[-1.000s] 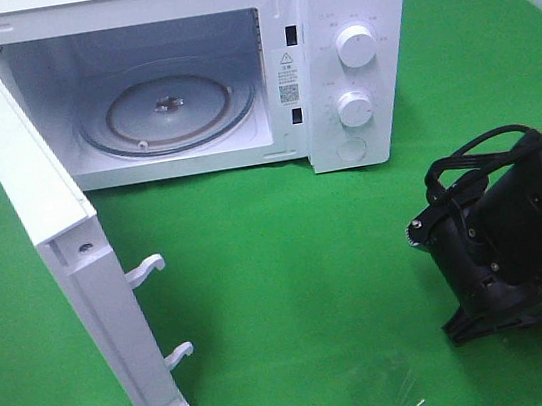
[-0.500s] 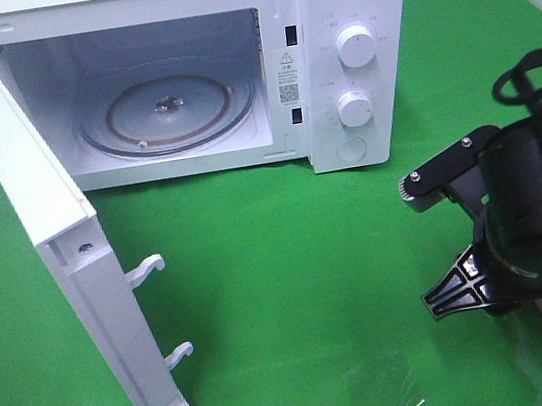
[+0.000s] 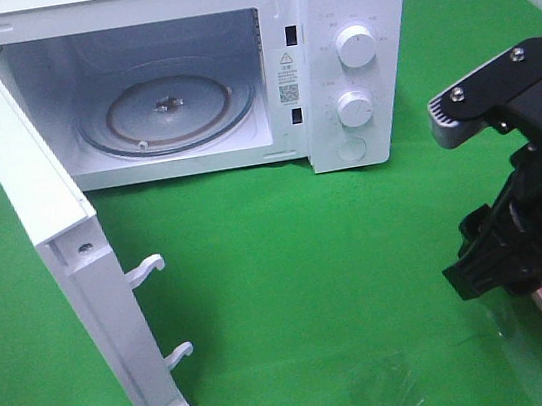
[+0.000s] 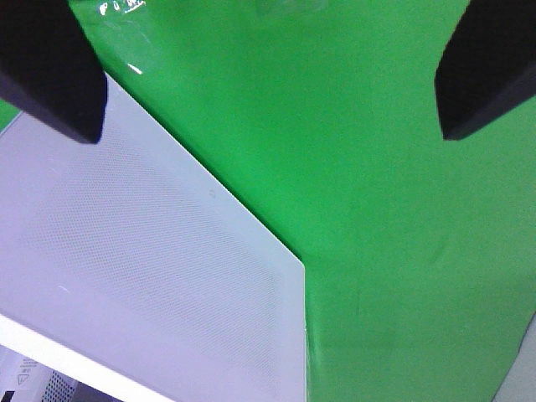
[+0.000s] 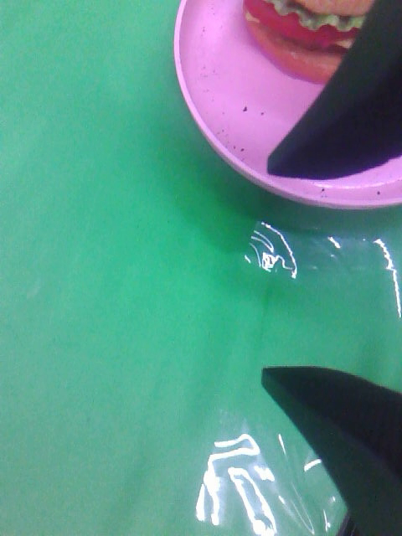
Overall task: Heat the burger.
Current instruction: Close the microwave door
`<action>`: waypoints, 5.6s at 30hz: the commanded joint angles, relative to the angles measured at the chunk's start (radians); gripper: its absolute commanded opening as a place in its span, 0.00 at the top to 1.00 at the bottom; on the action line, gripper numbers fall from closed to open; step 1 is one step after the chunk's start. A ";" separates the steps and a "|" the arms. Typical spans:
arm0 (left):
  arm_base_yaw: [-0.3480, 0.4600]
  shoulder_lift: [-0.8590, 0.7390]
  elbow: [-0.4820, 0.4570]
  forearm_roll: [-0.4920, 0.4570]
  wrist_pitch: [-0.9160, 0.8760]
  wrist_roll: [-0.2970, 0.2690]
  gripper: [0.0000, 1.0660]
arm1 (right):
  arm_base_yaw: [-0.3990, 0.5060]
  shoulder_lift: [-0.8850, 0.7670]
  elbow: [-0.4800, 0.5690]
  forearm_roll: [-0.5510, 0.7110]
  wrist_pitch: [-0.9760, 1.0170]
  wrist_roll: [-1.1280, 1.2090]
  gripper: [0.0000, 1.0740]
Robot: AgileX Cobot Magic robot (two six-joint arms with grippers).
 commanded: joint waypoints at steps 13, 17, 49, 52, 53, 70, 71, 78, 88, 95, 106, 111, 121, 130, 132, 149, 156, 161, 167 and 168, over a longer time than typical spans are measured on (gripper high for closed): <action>0.003 -0.007 0.003 0.003 -0.008 -0.002 0.06 | 0.000 -0.352 -0.003 0.287 0.196 -0.339 0.27; 0.003 -0.007 0.003 0.003 -0.008 -0.002 0.06 | 0.000 -0.477 -0.003 0.290 0.285 -0.343 0.27; 0.003 -0.007 0.003 0.003 -0.008 -0.002 0.06 | -0.341 -0.954 -0.003 0.395 0.462 -0.492 0.28; 0.003 -0.007 0.003 0.003 -0.008 -0.002 0.06 | -0.459 -1.035 -0.003 0.412 0.454 -0.554 0.29; 0.003 -0.007 0.003 0.003 -0.008 -0.002 0.06 | -0.490 -1.057 -0.003 0.412 0.453 -0.568 0.29; 0.003 -0.006 0.003 0.002 -0.008 -0.002 0.06 | -0.678 -1.209 0.052 0.458 0.436 -0.585 0.29; 0.003 -0.006 0.003 0.002 -0.007 -0.002 0.06 | -0.678 -1.209 0.055 0.455 0.426 -0.585 0.29; 0.003 -0.006 0.003 0.003 -0.007 -0.002 0.06 | -0.678 -1.209 0.090 0.456 0.352 -0.587 0.29; 0.003 -0.008 0.003 0.003 -0.007 -0.002 0.06 | -0.678 -1.209 0.090 0.455 0.352 -0.585 0.29; 0.003 -0.008 0.003 0.003 -0.007 -0.002 0.06 | -0.678 -1.209 0.090 0.455 0.352 -0.585 0.29; 0.003 -0.008 0.003 0.003 -0.007 -0.002 0.06 | -0.678 -1.209 0.090 0.455 0.352 -0.585 0.29; 0.003 -0.008 0.003 0.003 -0.007 -0.002 0.06 | -0.678 -1.209 0.090 0.455 0.352 -0.585 0.29; 0.003 -0.008 0.003 0.016 -0.007 -0.002 0.06 | -0.678 -1.209 0.090 0.455 0.352 -0.585 0.29; 0.003 -0.007 -0.011 0.047 -0.023 -0.006 0.07 | -0.678 -1.209 0.090 0.455 0.352 -0.585 0.29; 0.003 -0.004 -0.031 0.048 -0.041 -0.006 0.11 | -0.678 -1.209 0.090 0.455 0.352 -0.585 0.29; 0.003 0.257 -0.027 0.070 -0.350 0.010 1.00 | -0.678 -1.209 0.090 0.455 0.352 -0.585 0.29; 0.003 0.369 0.065 0.054 -0.613 0.017 1.00 | -0.678 -1.209 0.090 0.455 0.352 -0.585 0.29; 0.003 0.437 0.150 0.054 -0.825 0.017 1.00 | -0.678 -1.209 0.090 0.455 0.352 -0.585 0.29; 0.003 0.534 0.281 0.054 -1.163 0.017 1.00 | -0.678 -1.209 0.090 0.455 0.352 -0.586 0.29; 0.003 0.534 0.281 0.054 -1.163 0.017 1.00 | -0.678 -1.209 0.090 0.455 0.352 -0.586 0.29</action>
